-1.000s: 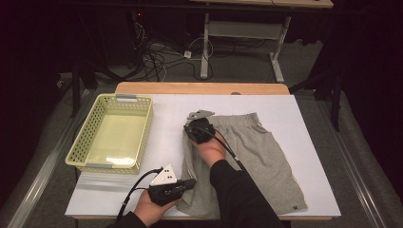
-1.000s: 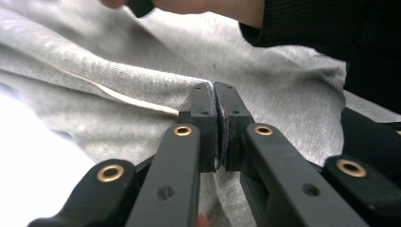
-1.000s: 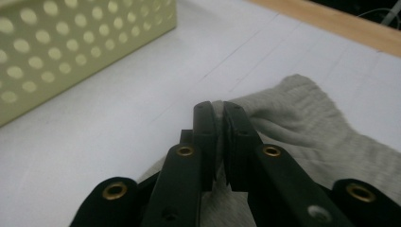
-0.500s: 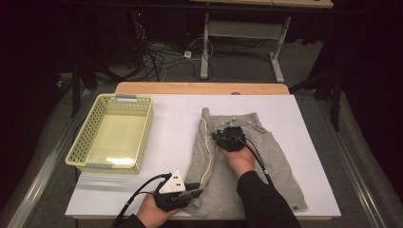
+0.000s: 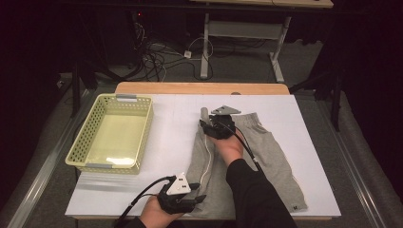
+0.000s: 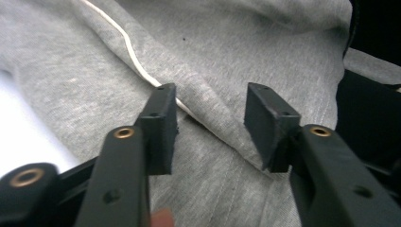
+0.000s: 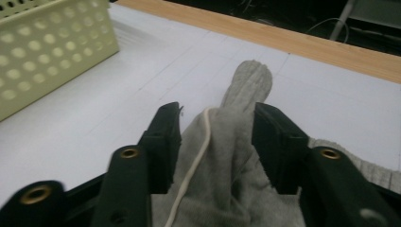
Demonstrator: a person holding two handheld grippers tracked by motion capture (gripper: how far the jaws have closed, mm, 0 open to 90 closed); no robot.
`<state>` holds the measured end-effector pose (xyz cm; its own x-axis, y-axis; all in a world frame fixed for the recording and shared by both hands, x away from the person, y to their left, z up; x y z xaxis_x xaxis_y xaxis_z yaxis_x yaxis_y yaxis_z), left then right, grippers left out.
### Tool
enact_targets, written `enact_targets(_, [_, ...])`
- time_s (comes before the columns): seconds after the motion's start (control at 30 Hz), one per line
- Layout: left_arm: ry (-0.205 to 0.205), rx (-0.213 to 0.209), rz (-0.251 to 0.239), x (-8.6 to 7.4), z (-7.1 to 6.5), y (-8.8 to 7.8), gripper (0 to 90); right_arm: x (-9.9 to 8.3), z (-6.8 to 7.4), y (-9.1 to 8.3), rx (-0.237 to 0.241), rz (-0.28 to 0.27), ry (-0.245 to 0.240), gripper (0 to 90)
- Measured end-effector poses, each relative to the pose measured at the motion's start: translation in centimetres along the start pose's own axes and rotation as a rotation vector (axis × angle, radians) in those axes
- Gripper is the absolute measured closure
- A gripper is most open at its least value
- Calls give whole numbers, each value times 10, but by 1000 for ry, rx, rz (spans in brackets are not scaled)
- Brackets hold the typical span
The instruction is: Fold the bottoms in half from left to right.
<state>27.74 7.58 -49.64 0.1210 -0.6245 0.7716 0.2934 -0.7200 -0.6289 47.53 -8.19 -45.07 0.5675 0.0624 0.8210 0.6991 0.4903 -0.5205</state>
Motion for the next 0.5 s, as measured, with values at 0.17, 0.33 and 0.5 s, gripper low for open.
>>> enact_targets(0.17, [13, -15, 14, 0, -1, 2, 669, -2, -4, 22, -43, 52, 17, 450])
enact_targets(0.33, [58, -11, 36, 2, -5, 4, 776, -7, -2, 27, -45, 81, -12, 678])
enact_targets(0.5, [52, -28, 31, 2, -4, 3, 841, -2, 0, 19, -24, 70, -35, 774])
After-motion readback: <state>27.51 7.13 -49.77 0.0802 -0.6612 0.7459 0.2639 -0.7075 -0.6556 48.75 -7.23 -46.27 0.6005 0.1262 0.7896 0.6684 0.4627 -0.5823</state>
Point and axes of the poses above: each handheld gripper's, and its own axes: y roughly forward along the jaws, x roughly out of its top, z roughly to its left, the point moved 2 cm from there along y, roughly forward along the jaws, and after that the axes turned 15 degrees about y, right-handed, at the moved point
